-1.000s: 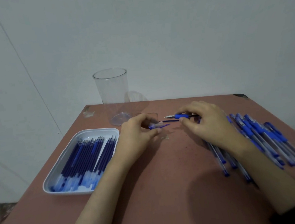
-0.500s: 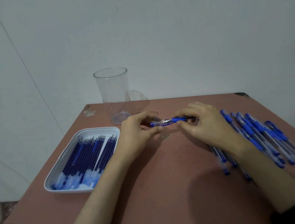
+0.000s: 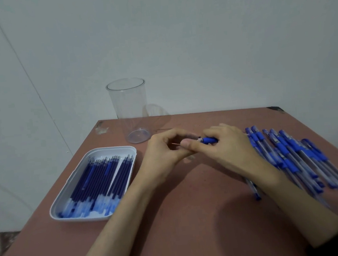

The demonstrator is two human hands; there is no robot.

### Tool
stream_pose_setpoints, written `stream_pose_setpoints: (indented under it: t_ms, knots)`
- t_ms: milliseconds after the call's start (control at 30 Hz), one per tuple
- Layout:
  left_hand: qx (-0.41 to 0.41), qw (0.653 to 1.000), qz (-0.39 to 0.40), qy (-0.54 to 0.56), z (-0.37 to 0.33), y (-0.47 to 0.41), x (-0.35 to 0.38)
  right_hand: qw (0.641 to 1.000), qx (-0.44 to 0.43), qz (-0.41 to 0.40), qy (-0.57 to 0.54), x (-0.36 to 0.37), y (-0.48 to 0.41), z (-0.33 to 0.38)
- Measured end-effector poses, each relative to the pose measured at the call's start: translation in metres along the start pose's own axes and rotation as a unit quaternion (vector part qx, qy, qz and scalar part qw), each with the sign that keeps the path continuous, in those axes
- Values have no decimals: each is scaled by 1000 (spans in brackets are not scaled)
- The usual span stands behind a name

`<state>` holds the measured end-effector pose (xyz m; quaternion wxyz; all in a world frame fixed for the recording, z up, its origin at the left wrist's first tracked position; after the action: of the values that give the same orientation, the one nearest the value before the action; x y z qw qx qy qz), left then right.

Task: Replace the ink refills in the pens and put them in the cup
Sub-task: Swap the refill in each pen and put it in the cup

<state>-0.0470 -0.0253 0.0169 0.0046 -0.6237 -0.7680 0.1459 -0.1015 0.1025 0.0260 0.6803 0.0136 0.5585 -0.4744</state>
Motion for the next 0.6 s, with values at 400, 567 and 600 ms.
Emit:
stream_pose_setpoints:
  t_ms: [400, 567, 600]
  knots:
    - [-2, 999, 20, 28, -3, 2, 3, 997, -19, -37, -72, -5, 5, 14]
    - [-6, 999, 12, 35, 1, 1, 1, 991, -5, -40, -127, -3, 3, 9]
    - [0, 1000, -7, 13, 4, 0, -2, 991, -13, -40, -130, -3, 1, 11]
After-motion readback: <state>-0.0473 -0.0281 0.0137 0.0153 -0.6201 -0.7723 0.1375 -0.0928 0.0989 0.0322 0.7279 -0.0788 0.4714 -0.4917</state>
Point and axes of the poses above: each hand's wrist, its own y-axis away from the middle knuckle, its own x-axis out of the palm, z = x × y, the point moved 6 cm from there along -y, towards the middle knuckle, and after that the axes turned 8 degrees about -x, right-handed, at the moved point
